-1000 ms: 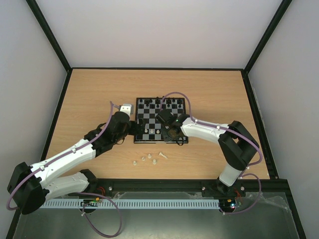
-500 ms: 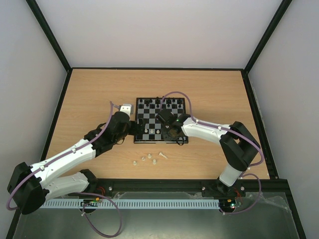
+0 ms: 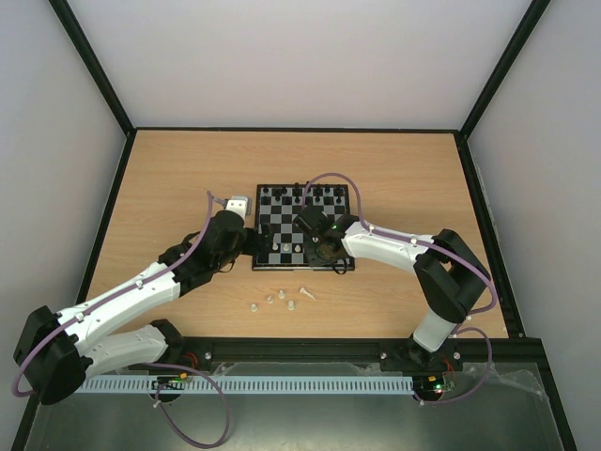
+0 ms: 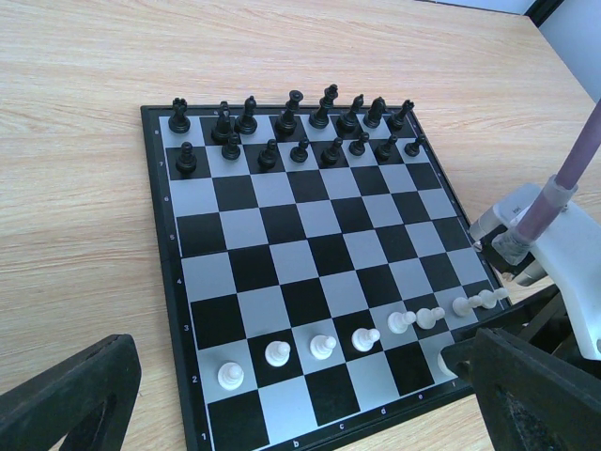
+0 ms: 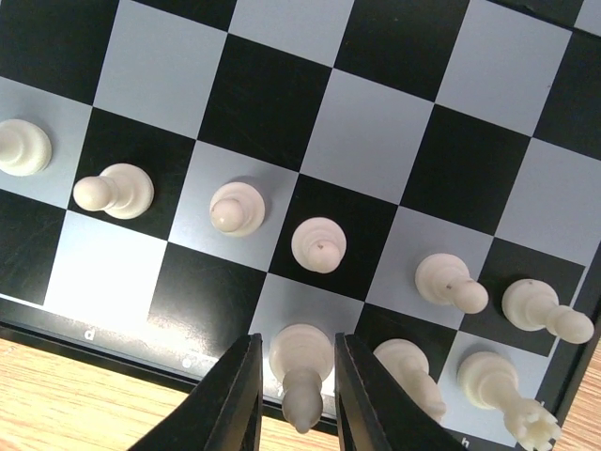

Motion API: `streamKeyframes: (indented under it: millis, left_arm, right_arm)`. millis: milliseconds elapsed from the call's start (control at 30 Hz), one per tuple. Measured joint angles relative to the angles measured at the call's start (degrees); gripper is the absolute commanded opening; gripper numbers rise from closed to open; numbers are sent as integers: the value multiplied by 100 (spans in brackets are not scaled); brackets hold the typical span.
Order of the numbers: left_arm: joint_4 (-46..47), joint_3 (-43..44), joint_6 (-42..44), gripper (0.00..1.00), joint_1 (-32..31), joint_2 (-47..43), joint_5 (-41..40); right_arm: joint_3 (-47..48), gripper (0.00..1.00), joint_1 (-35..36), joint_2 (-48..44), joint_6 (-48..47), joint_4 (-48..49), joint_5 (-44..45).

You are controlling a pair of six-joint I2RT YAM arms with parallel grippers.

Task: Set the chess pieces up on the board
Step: Place the chess piece on the chessboard.

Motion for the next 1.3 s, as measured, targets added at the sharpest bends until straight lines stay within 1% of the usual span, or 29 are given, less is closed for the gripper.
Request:
streamKeyframes:
  millis: [333,1300]
  left_arm:
    - [0,0,0,99,0,0,0]
    - [0,0,0,99,0,0,0]
  right_arm:
    - [0,12,0,0,-2,-79,7]
    - [22,13,0,48,-24,-59,76]
